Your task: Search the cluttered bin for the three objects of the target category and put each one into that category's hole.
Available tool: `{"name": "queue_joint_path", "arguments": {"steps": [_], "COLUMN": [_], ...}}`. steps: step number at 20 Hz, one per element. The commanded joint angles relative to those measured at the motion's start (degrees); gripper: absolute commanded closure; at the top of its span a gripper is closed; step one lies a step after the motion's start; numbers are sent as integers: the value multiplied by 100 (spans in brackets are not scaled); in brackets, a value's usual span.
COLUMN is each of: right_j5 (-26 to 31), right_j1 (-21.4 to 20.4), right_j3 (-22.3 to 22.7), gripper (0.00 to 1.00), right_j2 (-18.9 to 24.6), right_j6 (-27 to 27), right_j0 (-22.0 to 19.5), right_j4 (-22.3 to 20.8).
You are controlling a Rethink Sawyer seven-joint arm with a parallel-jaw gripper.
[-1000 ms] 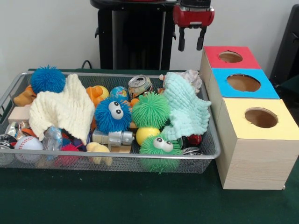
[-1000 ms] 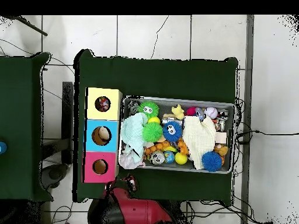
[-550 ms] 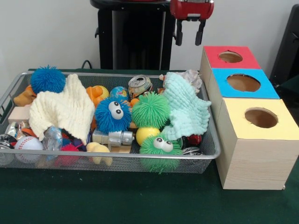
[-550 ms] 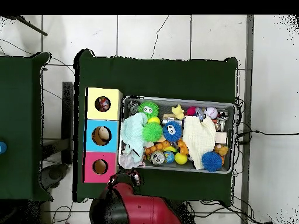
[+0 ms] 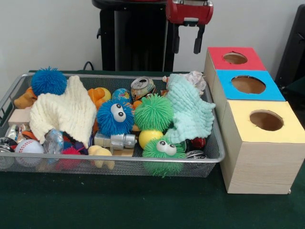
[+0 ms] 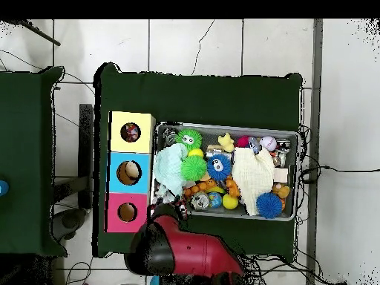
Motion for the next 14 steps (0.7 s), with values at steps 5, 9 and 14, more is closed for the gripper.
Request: {"name": "queue_joint_path", "arguments": {"steps": [5, 9, 14], "right_j5": [-815, -1125, -1420], "right_j1": [931, 1186, 1389], "right_j3": [-844, -892, -885], "gripper": [0, 0, 0], "right_j2": [408, 328, 334], "right_j6": [889, 976, 1100], "right_j0": [-51, 49, 100], "right_j4": [-166, -136, -36]}}
